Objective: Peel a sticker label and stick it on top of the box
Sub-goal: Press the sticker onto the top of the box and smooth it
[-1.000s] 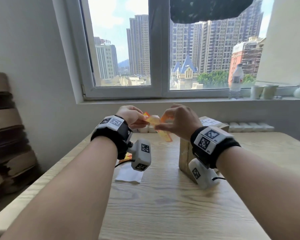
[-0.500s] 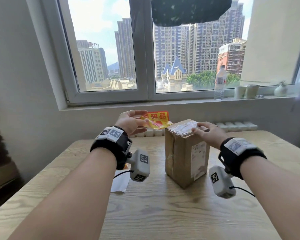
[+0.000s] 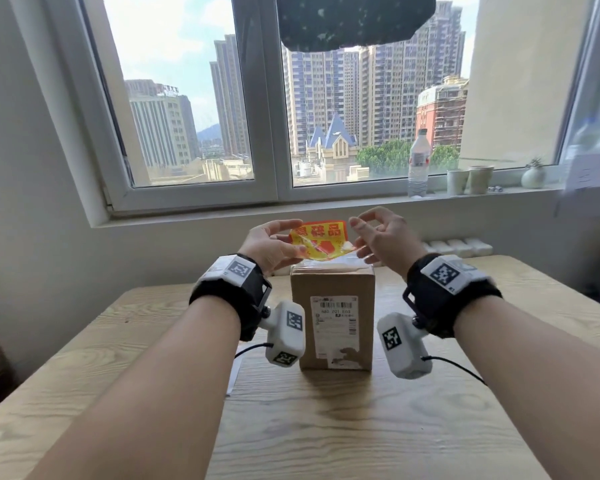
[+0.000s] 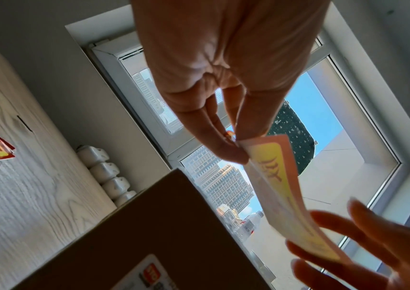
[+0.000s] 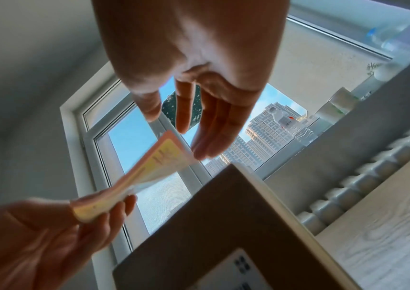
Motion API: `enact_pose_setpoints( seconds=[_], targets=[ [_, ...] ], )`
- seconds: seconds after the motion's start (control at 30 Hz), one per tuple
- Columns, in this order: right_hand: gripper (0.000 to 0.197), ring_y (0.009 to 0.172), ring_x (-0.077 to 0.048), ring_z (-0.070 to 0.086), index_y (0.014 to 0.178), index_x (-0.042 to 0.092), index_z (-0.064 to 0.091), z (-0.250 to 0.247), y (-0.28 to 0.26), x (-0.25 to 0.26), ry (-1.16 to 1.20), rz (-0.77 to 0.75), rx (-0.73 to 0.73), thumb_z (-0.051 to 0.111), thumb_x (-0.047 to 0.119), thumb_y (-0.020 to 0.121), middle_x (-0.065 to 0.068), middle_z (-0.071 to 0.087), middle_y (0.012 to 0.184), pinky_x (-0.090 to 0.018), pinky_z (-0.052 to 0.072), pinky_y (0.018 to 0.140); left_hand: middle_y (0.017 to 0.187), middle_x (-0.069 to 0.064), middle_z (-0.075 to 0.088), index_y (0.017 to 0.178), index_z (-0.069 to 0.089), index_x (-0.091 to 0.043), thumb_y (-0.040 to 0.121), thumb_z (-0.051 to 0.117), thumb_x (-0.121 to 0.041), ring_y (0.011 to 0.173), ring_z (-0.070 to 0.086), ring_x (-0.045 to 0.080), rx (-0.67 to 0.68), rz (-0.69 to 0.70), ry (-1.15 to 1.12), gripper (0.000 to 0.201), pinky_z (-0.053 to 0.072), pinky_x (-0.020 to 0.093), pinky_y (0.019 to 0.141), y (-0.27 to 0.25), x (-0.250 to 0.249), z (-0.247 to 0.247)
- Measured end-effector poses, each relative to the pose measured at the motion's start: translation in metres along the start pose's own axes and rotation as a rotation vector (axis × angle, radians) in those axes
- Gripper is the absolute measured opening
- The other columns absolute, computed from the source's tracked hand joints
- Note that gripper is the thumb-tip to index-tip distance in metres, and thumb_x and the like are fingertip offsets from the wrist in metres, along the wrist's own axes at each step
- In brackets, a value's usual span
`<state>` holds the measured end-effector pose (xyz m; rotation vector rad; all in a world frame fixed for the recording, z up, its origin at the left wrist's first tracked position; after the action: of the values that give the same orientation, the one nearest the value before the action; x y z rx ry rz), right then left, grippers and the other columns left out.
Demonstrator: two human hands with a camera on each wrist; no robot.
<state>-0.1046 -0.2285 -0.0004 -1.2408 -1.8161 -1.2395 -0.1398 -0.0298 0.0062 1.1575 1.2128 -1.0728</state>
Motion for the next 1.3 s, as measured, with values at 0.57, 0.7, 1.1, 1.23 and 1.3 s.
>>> enact_pose_setpoints(
  seconds=[0.57,0.7,1.1,1.23,1.3],
  targets=[
    [0.026,0.082,-0.018,0.072,0.055,0.024,0.072,0.006,0.009,-0.021,-0.086,0.156,-0.086,0.075,0.004,0.071,-0.003,0.076,0.084,-0.036,0.059,0.082,0.117,0.005,0.067,0.115,0.069,-0.016,0.067,0.079,0.003,0.104,0.066,0.019,-0.009,0.086,0.442,0.052,0.056,0.024,0.076,0.023,0.009,0.009],
    [0.012,0.079,-0.011,0.070,0.072,0.020,0.079,0.010,0.007,-0.014,-0.197,0.143,-0.107,0.073,0.009,0.073,0.000,0.076,0.087,-0.023,0.057,0.072,0.117,0.002,0.069,0.112,0.071,-0.023,0.068,0.080,-0.003,0.101,0.068,0.017,-0.066,0.114,0.540,0.049,0.057,0.028,0.083,0.027,0.009,0.008],
    [0.014,0.092,-0.014,0.067,0.084,0.016,0.081,0.012,0.005,-0.007,-0.449,0.122,-0.092,0.074,0.020,0.073,0.000,0.076,0.095,-0.027,0.055,0.083,0.122,-0.001,0.067,0.115,0.071,-0.022,0.069,0.081,-0.021,0.113,0.061,0.018,-0.082,0.094,0.819,0.047,0.051,0.035,0.099,0.037,0.017,0.009],
    [0.008,0.092,-0.014,0.058,0.081,0.027,0.076,0.009,-0.002,-0.003,-0.526,0.100,-0.019,0.069,0.027,0.077,0.001,0.070,0.105,-0.027,0.049,0.082,0.135,-0.002,0.058,0.122,0.063,-0.038,0.077,0.067,-0.042,0.128,0.047,0.025,0.016,0.059,0.982,0.045,0.042,0.043,0.106,0.035,0.021,0.007],
    [0.015,0.109,-0.020,0.054,0.092,0.032,0.075,0.013,-0.003,0.000,-0.624,0.055,0.014,0.066,0.032,0.080,-0.004,0.061,0.120,-0.034,0.044,0.095,0.144,0.000,0.049,0.122,0.058,-0.050,0.077,0.063,-0.046,0.133,0.042,0.027,0.071,0.064,1.017,0.045,0.039,0.045,0.108,0.033,0.023,0.008]
  ],
)
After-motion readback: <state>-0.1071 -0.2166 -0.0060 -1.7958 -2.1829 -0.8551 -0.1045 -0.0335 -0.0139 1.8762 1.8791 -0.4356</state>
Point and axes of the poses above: each hand's wrist, its own y-axis towards the middle knuckle, its own z-axis out of the palm, x = y × z, the point moved 2 cm from there along y, towards the middle knuckle
